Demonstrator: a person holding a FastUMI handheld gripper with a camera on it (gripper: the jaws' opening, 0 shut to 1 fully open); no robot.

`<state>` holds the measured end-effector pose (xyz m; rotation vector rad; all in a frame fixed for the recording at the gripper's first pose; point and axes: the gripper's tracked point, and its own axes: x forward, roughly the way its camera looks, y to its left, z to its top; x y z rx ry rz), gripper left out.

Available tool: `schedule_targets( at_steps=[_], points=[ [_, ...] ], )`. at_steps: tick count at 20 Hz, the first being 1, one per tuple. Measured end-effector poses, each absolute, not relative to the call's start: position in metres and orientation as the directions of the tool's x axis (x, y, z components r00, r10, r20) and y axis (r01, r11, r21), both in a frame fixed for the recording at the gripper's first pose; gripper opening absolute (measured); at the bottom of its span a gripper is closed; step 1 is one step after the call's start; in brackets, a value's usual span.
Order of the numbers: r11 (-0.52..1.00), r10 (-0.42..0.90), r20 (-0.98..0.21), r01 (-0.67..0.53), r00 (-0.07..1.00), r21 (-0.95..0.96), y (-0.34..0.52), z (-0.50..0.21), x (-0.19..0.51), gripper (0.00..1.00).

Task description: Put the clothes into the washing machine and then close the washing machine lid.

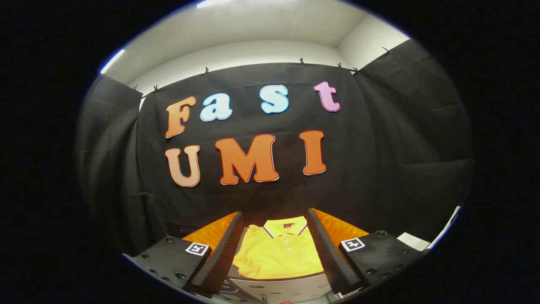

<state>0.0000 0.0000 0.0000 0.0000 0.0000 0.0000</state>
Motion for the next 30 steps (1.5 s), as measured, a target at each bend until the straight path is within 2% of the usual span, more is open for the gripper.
schedule_targets(
  at_steps=[23,30],
  points=[
    [1.0,0.001,0.024,0.0,1.0,-0.025,-0.011,0.018,-0.002,0.98],
    [0.999,0.045,0.025,-0.045,0.999,-0.03,-0.015,0.017,0.017,0.98]
  ],
)
